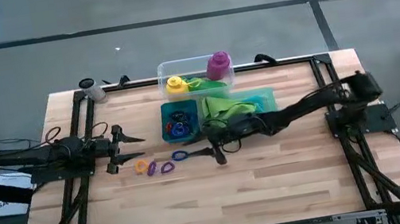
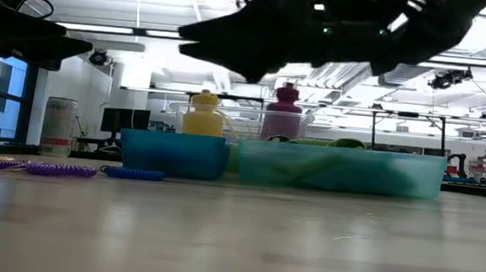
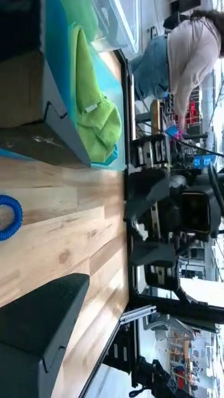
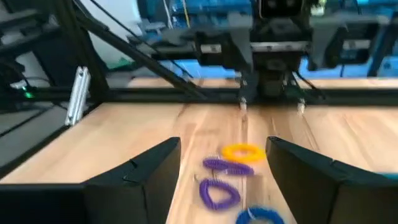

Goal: Pick & Place Sports Items
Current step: Put the yellow spring keychain into the blue bin

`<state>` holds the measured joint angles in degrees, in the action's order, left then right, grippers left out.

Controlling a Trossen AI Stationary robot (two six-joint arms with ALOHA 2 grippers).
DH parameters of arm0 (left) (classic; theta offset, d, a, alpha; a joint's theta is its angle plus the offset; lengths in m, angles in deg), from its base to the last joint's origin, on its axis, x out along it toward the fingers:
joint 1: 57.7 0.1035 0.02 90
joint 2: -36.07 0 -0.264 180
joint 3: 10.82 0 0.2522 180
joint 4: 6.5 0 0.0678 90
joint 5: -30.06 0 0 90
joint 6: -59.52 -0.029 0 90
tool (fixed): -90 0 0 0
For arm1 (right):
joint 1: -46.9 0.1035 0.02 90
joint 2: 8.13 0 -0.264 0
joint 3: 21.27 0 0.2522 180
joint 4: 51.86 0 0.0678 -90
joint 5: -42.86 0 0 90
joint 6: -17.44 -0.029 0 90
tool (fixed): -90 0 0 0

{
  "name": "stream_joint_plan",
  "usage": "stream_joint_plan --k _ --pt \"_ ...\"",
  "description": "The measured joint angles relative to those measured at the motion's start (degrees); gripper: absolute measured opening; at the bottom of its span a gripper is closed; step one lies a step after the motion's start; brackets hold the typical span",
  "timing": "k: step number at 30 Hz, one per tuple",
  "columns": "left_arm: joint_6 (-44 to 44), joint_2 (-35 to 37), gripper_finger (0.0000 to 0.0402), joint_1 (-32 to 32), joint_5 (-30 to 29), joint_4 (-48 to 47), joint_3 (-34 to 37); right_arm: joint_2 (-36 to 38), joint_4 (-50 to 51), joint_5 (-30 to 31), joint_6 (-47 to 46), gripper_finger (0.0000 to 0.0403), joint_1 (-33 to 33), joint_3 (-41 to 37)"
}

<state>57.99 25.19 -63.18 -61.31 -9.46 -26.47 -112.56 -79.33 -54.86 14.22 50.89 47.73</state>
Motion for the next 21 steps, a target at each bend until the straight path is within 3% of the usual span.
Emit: stream_joint_plan --k 8,17,21 --pt "0.0 0.0 0.0236 0.0 0.0 0.0 0.0 9.8 14.3 3.9 -4.3 0.0189 0.1 0.0" --pt "0.0 0.0 0.0236 0.0 0.0 0.0 0.0 16.8 22.5 3.4 1.9 0.0189 0.1 0.0" --pt "0.0 0.0 0.0236 0.0 0.0 0.0 0.0 19.8 25.5 5.6 0.1 0.0189 -0.3 -0.4"
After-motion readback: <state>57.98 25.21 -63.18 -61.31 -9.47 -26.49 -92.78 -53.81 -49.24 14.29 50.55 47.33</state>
